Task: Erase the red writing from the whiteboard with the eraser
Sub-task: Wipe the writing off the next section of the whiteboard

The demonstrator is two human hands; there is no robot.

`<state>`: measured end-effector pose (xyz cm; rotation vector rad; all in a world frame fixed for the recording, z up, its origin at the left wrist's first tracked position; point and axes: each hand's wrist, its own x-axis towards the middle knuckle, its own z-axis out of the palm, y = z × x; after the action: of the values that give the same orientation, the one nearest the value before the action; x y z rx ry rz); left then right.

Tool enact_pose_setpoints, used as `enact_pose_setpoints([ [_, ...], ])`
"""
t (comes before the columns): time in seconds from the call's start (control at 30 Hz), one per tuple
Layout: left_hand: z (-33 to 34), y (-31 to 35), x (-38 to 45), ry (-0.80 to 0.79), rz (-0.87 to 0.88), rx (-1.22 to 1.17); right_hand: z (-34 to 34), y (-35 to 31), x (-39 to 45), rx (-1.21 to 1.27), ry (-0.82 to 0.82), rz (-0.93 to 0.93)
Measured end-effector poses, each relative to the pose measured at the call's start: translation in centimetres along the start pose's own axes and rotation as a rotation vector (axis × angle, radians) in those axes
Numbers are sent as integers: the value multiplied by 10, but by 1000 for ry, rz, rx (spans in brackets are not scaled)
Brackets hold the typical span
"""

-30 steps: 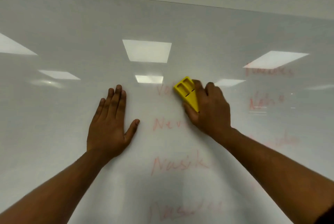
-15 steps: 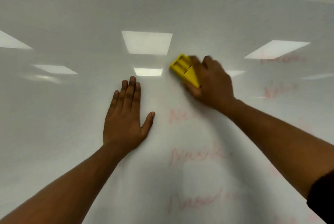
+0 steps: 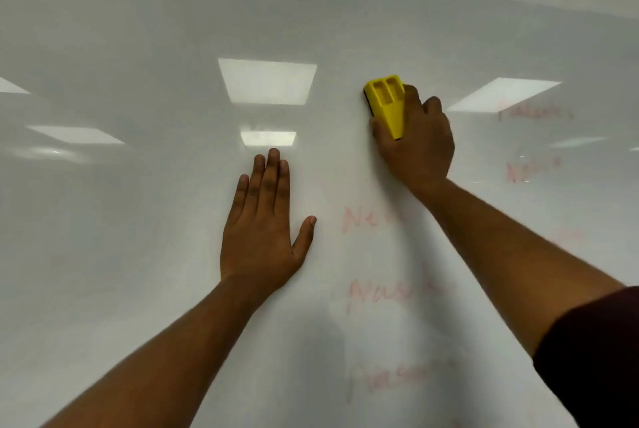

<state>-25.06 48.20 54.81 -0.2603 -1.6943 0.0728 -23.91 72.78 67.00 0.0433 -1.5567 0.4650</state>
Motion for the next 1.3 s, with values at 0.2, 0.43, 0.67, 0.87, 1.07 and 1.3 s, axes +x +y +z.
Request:
enact_pose_setpoints([
  [0.2, -4, -1, 1, -7, 12, -22, 7, -8, -67, -57, -80, -554],
  [0.43, -2, -20, -60, -37, 136, 7, -9, 52, -39, 58, 92, 290],
  [0.67, -2, -16, -70, -35, 97, 0, -5, 61, -97, -81, -38, -425],
  [0.87, -4, -16, -72, -43, 97, -15, -18, 92, -85, -21, 64, 309],
  [1.07, -4, -16, -72, -34, 93, -10, -16, 99, -120, -158, -27, -295],
  [1.3, -5, -14, -74, -38, 85, -6, -11, 62, -121, 7, 84, 207],
])
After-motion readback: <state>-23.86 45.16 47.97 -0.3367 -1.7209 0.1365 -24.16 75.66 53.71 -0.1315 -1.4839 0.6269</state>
